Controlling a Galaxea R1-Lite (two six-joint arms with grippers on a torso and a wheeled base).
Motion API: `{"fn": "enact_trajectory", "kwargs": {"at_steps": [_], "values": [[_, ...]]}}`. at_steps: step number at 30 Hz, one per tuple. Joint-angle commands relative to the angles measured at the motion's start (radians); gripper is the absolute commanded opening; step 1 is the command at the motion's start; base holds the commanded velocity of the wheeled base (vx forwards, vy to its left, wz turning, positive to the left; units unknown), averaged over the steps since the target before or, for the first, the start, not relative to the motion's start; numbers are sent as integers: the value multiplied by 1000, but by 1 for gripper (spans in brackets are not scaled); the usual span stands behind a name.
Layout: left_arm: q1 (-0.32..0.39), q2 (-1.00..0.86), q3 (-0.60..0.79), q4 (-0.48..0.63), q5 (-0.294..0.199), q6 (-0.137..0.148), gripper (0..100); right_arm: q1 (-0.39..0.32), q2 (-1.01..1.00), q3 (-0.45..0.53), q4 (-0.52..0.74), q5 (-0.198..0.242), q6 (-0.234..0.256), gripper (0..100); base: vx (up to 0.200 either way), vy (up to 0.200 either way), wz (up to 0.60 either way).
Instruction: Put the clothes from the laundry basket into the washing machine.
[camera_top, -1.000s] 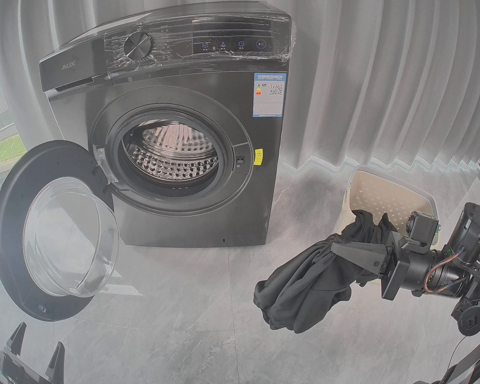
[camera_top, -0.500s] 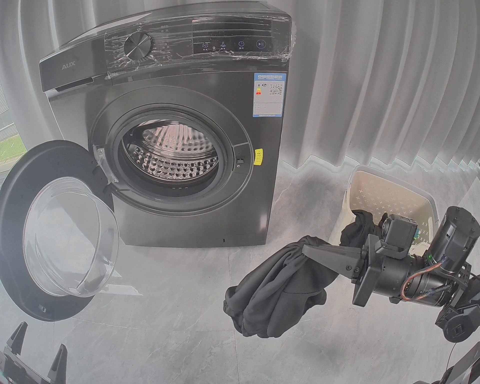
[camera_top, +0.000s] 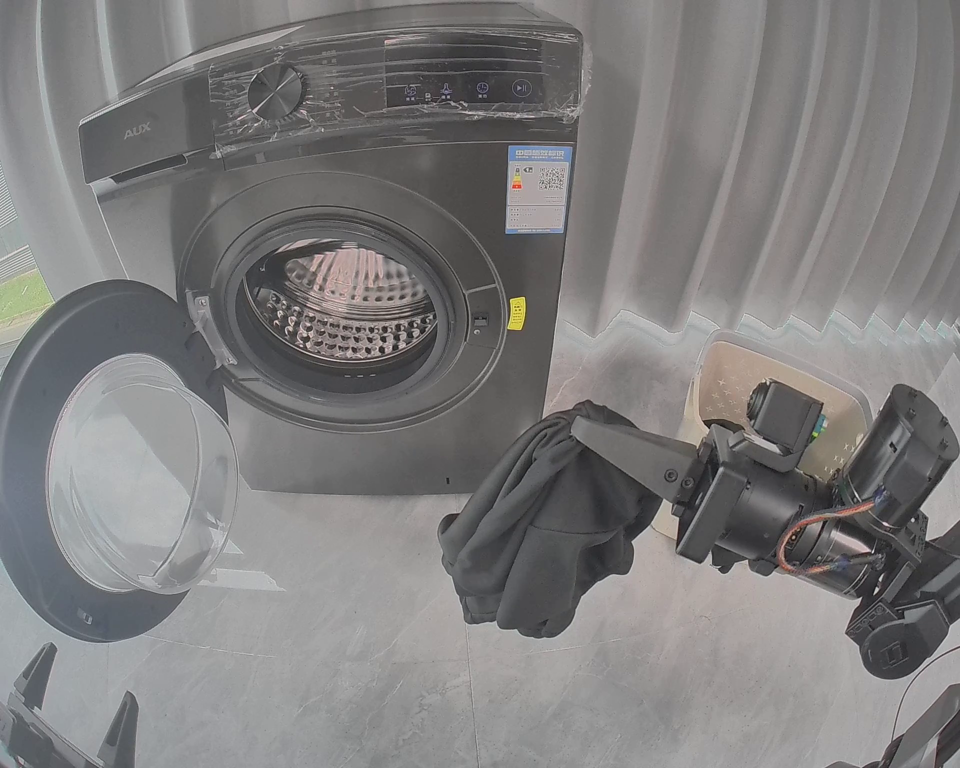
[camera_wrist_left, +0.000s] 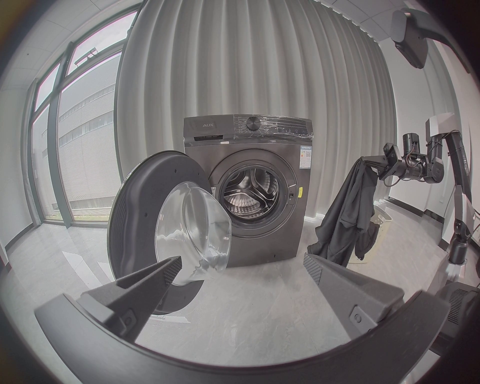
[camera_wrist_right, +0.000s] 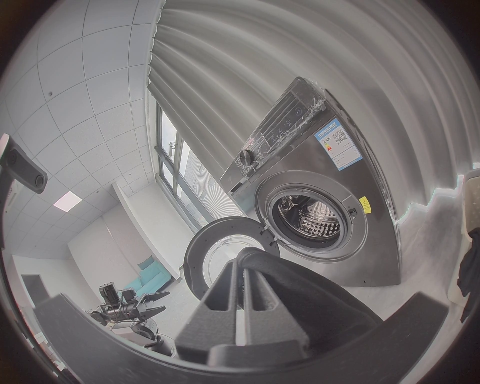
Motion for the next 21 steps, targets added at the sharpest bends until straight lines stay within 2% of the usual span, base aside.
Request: {"fn": "enact_trajectory", "kwargs": {"at_steps": [1,10,13,14,18,20,21], "values": [[2,-18,18,0,0,0,100,-8,9,-12,-3,1,0,0,0,0,0],[2,-16,18,0,0,-3,100,-14,11,-4,-5,4,0,0,0,0,0],[-6,4,16,9,21,-52,100,-12,12,-7,-5,4,-1,0,0,0,0],[-6,8,16,9,24,-58,100,-12,12,-7,-5,4,-1,0,0,0,0],[0,-13,18,3,20,-26,100,-12,25,-9,-9,5,2,0,0,0,0],[5,-16,-42,-72,26,-32,100,-12,38,-4,-32,5,2,0,0,0,0],[9,5,-143,-117,20,-40,100,-14,51,-4,-54,5,2,0,0,0,0]]}}
